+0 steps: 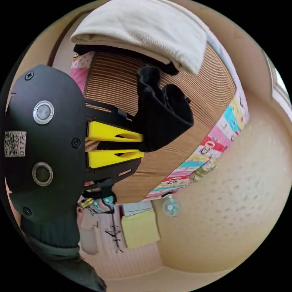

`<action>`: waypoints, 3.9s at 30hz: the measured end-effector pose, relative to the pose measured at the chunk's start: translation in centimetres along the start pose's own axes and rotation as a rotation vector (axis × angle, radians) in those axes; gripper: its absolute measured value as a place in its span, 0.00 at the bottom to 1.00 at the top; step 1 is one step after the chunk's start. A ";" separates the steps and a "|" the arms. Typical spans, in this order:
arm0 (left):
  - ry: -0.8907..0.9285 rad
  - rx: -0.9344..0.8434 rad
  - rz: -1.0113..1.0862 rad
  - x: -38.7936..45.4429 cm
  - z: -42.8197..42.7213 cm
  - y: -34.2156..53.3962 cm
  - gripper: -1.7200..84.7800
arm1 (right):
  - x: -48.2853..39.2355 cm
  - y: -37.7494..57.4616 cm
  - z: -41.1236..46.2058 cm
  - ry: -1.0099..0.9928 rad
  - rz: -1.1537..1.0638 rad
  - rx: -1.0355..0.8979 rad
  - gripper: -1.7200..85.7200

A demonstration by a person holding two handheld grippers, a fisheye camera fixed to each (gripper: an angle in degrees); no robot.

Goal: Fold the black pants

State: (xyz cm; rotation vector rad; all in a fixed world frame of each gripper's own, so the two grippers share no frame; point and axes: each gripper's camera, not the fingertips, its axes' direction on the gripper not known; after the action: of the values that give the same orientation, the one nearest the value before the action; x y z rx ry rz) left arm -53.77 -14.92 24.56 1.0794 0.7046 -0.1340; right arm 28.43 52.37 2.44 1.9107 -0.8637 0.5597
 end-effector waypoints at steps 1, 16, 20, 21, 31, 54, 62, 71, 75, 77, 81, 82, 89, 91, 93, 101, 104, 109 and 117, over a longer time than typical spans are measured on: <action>-0.057 -0.036 0.150 4.7 1.1 0.2 0.07 | 0.1 -0.1 0.2 -0.009 0.002 -0.012 0.05; -0.192 -0.329 0.315 13.9 23.5 7.9 0.15 | -1.5 -4.0 -0.8 -0.119 -0.078 -0.210 0.04; -0.063 -0.460 -0.166 0.8 28.2 7.8 0.23 | -2.1 -4.9 -0.3 0.056 -0.108 -0.354 0.03; -0.047 -0.492 -0.213 -0.6 29.3 8.2 0.23 | -2.6 -5.1 0.4 0.118 -0.127 -0.402 0.03; -0.002 -0.745 -0.238 -8.2 35.3 13.7 0.09 | -5.9 -1.7 14.6 0.899 -0.516 -0.859 0.02; -0.034 -0.623 0.854 18.6 36.8 15.7 0.11 | 8.2 2.3 25.2 0.879 -0.451 -1.155 0.02; -0.187 -0.716 0.476 4.6 43.7 14.9 0.17 | 3.0 -5.8 9.4 1.181 -0.395 -0.836 0.03; 0.183 -0.780 -0.438 -19.4 50.9 18.1 0.25 | 3.2 -1.3 6.5 0.470 -0.259 -0.873 0.11; 0.286 -0.752 -0.570 -21.5 50.7 19.0 0.13 | 6.3 0.9 8.6 0.346 -0.071 -0.858 0.27; 0.389 -0.745 -0.579 -20.8 50.0 18.8 0.10 | 7.3 1.8 9.7 0.298 -0.021 -0.846 0.29; 0.478 -0.745 -0.603 -18.4 48.0 18.3 0.10 | 9.0 4.0 13.0 0.184 0.053 -0.790 0.38; 0.473 -0.757 -0.584 -17.3 47.3 18.0 0.10 | 9.2 4.3 13.5 0.169 0.063 -0.781 0.39; 0.353 -0.798 -0.368 -10.3 43.0 15.8 0.09 | 7.9 7.1 17.5 -0.058 0.063 -0.728 0.34; 0.348 -0.781 -0.245 -7.8 41.7 14.1 0.09 | 4.5 8.2 17.9 -0.119 -0.053 -0.777 0.32; 0.359 -0.770 -0.084 -4.6 40.4 12.1 0.09 | -0.7 9.7 16.8 -0.278 -0.164 -0.776 0.29; 0.577 -0.794 0.602 18.5 39.8 4.9 0.10 | -22.1 12.3 1.2 -0.887 -0.685 -0.532 0.23; 0.658 -0.812 0.746 28.6 41.7 3.5 0.12 | -28.0 12.4 -7.8 -1.000 -0.864 -0.322 0.22; 0.667 -0.805 0.711 35.2 43.6 2.6 0.16 | -28.3 10.9 -21.2 -0.937 -1.002 0.130 0.19; 0.239 -1.175 0.474 19.2 50.0 8.9 0.15 | -6.1 1.1 -29.5 -0.488 -0.236 0.432 0.13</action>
State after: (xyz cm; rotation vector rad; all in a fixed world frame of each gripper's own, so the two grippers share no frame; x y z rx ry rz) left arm -12.06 -48.31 34.04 0.0929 0.5694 0.7519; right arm 22.88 80.27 12.49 2.5672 -0.8429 0.1349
